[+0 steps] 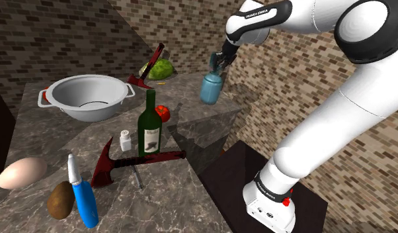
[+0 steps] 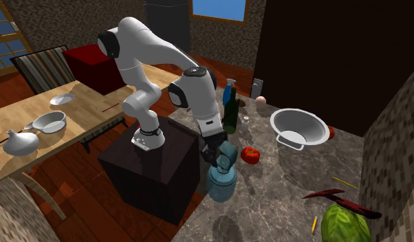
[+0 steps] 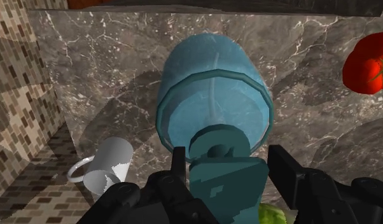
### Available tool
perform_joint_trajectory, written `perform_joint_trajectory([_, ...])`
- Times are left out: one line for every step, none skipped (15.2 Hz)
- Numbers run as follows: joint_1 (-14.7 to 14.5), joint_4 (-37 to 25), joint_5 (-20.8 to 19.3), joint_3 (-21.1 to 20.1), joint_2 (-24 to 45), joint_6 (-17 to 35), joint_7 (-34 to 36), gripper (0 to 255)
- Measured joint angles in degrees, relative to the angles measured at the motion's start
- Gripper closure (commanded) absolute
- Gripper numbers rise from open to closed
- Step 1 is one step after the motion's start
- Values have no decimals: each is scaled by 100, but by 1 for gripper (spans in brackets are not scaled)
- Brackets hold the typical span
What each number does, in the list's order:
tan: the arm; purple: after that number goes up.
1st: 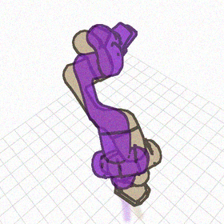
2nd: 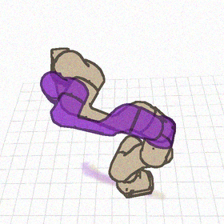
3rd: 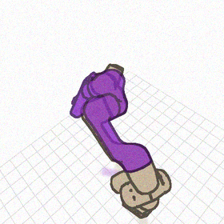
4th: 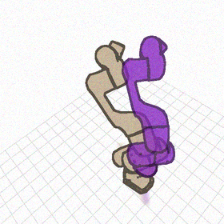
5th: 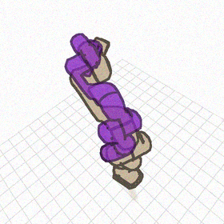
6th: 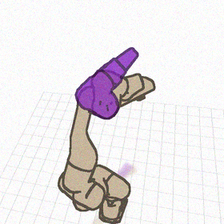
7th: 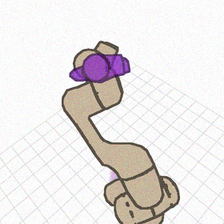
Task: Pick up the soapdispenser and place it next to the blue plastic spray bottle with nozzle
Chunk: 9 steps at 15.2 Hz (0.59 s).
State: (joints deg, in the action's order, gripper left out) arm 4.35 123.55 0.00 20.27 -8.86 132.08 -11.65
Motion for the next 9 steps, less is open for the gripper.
perform_joint_trajectory([0, -66, -16, -9, -31, -95, 18, 255])
perform_joint_trajectory([1, -104, -36, -18, -73, -172, 37, 255])
perform_joint_trajectory([0, -167, -47, -26, -94, -254, 52, 255])
perform_joint_trajectory([2, -217, -55, -28, -115, -325, 54, 255])
perform_joint_trajectory([3, -264, -60, -30, -128, -384, 60, 255])
perform_joint_trajectory([1, -305, -78, -44, -164, -460, 83, 255])
perform_joint_trajectory([1, -389, -76, -42, -162, -542, 79, 255])
perform_joint_trajectory([-1, -467, -77, -46, -163, -620, 84, 255])
perform_joint_trajectory([-2, -537, -78, -49, -167, -694, 88, 255])
